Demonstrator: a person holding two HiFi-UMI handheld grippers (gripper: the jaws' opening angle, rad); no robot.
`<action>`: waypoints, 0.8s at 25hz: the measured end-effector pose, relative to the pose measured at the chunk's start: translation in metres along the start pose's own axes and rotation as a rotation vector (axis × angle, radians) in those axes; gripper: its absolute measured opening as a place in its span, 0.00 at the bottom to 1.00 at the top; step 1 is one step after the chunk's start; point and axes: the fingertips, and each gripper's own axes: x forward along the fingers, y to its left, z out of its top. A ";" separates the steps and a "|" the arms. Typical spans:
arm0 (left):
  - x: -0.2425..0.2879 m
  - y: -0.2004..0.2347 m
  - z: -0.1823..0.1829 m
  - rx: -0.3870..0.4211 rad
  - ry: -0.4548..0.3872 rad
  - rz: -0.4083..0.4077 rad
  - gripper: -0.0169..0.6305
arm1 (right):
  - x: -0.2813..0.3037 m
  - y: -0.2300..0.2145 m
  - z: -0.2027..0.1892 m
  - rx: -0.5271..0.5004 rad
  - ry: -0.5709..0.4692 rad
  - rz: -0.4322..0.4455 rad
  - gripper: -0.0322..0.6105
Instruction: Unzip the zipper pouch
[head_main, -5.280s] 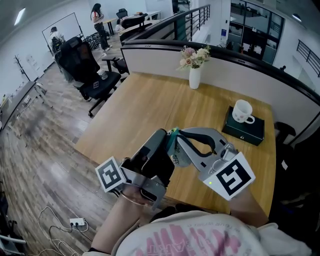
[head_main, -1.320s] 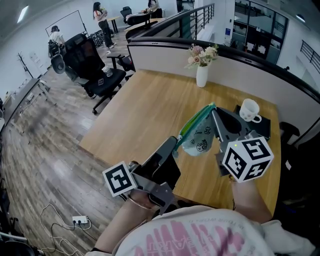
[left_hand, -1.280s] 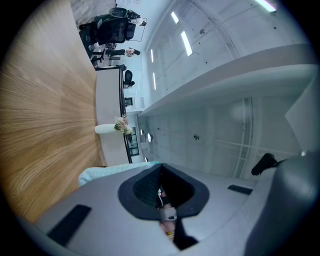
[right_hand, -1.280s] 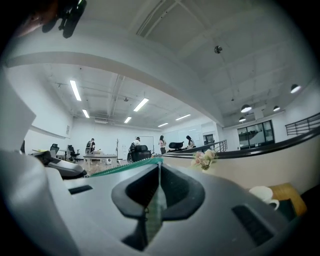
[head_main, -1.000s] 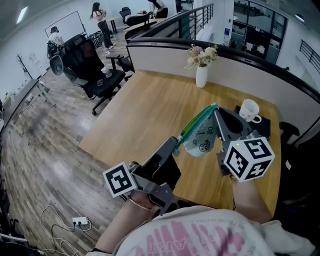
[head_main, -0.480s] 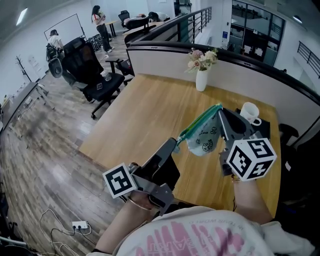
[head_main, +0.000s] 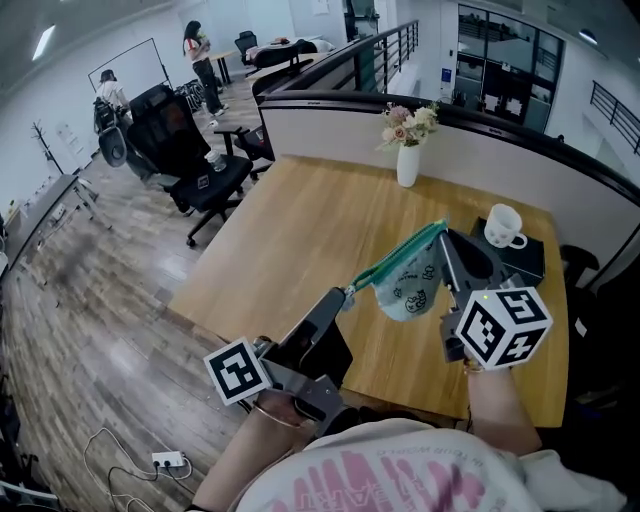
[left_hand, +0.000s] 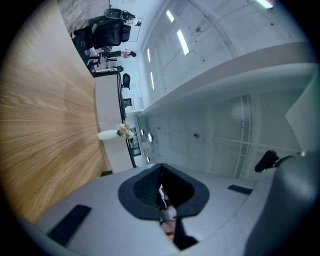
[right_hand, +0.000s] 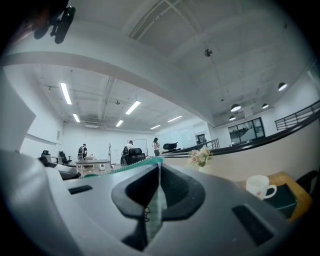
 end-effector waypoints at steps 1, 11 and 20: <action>-0.007 0.004 0.001 0.014 -0.006 0.019 0.03 | -0.002 0.006 -0.007 0.008 0.010 0.002 0.07; -0.108 0.069 0.022 0.165 -0.164 0.308 0.03 | -0.028 0.040 -0.095 0.052 0.190 0.020 0.07; -0.152 0.050 0.019 0.714 -0.148 0.573 0.03 | -0.052 0.036 -0.107 0.113 0.197 0.030 0.07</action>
